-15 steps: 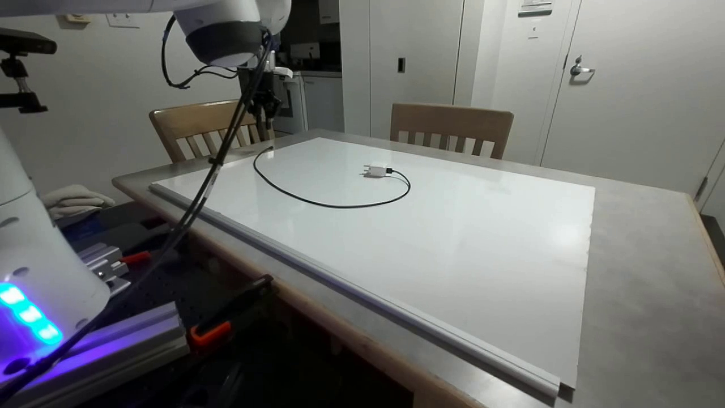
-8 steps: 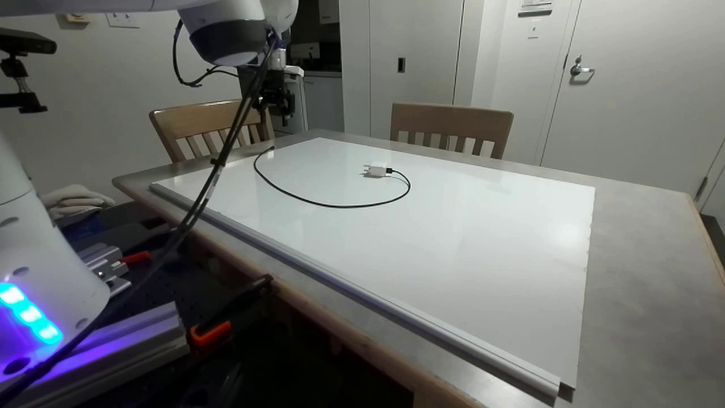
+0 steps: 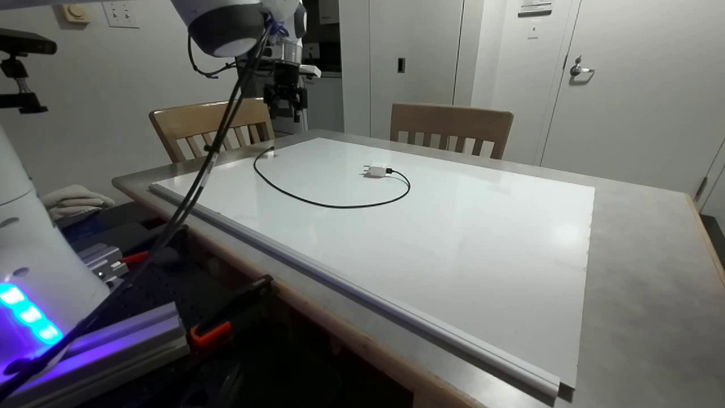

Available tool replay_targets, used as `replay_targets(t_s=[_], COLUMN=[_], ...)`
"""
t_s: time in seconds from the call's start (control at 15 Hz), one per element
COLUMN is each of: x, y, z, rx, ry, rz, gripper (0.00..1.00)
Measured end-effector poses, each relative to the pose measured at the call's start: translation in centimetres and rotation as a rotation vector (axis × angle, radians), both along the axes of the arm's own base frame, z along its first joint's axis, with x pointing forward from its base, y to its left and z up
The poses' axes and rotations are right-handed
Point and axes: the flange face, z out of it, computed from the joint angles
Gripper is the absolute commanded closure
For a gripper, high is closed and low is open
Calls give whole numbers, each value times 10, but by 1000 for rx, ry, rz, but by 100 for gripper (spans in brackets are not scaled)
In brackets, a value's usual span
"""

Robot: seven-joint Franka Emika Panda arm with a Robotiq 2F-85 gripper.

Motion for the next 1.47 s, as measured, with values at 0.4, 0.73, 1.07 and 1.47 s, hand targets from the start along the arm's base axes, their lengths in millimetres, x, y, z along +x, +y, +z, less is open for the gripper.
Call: replay_targets(t_s=[0.4,0.73,1.07,1.47], x=[-1,-2,-1,-3], y=[0,-14,-44,-60], z=[1,-11,-22,-24], rx=[-13,-124,-285,-393], ry=[5,51,98,89], rz=[-33,-143,-391,-696], gripper=[0,0,0,0])
